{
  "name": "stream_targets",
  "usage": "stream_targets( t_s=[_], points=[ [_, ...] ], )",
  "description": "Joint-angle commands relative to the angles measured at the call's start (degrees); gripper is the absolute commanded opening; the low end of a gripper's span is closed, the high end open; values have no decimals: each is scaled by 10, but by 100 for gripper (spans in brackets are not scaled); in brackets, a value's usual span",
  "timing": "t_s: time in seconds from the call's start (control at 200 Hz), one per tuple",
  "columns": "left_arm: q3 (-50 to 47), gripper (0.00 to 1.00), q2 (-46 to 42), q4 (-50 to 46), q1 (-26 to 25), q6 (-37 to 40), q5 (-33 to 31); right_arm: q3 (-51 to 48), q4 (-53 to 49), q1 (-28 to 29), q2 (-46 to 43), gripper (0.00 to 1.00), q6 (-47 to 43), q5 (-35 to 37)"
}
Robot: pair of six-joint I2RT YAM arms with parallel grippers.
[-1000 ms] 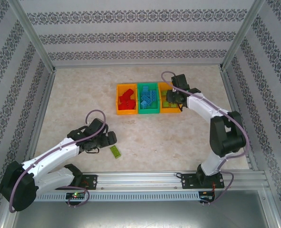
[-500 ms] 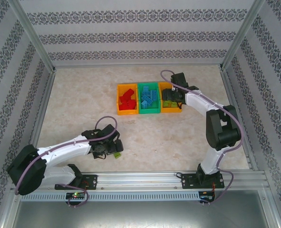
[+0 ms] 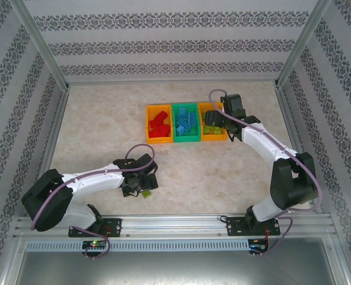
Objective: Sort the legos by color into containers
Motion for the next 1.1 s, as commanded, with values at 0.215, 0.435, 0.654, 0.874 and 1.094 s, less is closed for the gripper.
stream_targets(
  t_s=[0.215, 0.435, 0.654, 0.874, 1.094],
  points=[
    [0, 83, 32, 51, -11, -22, 25, -27, 16, -6, -23, 93, -6, 21],
    [-4, 73, 39, 53, -12, -21, 21, -41, 23, -9, -44, 93, -3, 27],
    [-7, 60, 39, 63, -12, -22, 19, -54, 23, -12, -59, 94, -5, 35],
    [-4, 42, 41, 68, -12, -17, 18, -69, 23, -17, -78, 95, -7, 39],
    [10, 36, 45, 75, -13, -8, 13, -89, 20, -26, -98, 96, -13, 47]
  ],
)
